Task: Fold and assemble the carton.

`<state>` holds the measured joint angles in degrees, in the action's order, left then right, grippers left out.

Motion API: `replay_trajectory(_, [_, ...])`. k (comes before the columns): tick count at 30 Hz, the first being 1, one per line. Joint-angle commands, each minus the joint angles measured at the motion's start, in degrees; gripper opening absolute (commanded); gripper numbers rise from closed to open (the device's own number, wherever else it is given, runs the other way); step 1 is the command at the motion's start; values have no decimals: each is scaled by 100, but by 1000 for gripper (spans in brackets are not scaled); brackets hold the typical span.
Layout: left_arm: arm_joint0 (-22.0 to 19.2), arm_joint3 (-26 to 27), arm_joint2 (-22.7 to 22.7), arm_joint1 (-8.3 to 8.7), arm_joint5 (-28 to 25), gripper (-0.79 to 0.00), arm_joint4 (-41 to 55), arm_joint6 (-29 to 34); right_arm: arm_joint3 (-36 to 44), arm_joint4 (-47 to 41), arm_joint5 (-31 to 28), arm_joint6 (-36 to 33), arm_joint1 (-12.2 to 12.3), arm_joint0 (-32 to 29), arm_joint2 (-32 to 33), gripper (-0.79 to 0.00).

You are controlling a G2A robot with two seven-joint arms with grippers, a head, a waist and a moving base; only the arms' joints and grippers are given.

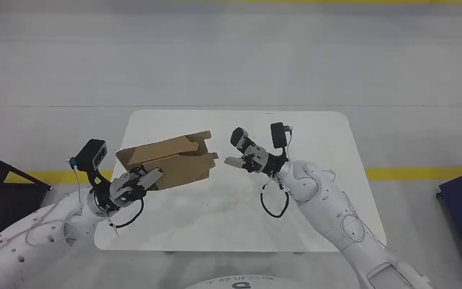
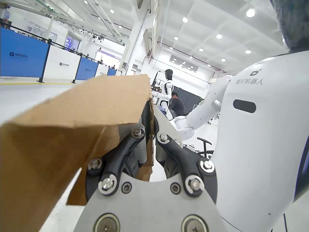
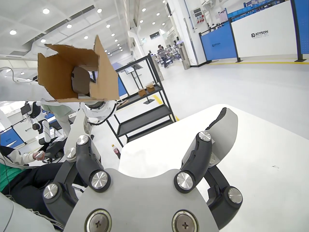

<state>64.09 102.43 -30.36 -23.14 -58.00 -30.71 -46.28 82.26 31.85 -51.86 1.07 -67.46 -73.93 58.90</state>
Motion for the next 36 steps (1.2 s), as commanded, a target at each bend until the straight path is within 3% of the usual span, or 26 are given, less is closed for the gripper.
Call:
replay_trajectory(1, [0, 0, 1, 0, 0, -785, 3, 0, 0, 0, 0, 0, 0, 0, 0, 0])
replay_trajectory(22, [0, 0, 1, 0, 0, -785, 3, 0, 0, 0, 0, 0, 0, 0, 0, 0])
replay_trajectory(26, [52, -37, -26, -24, 201, -785, 98, 205, 8, -100, 759, 179, -52, 45, 45, 0])
replay_trajectory(31, [134, -304, -79, -76, 0, -785, 403, 853, -372, -373, 1821, -84, -162, 525, -40, 0])
replay_trajectory(36, [173, -88, -108, -139, 0, -785, 699, 1271, -574, -247, 2188, -219, -288, 824, -355, 0])
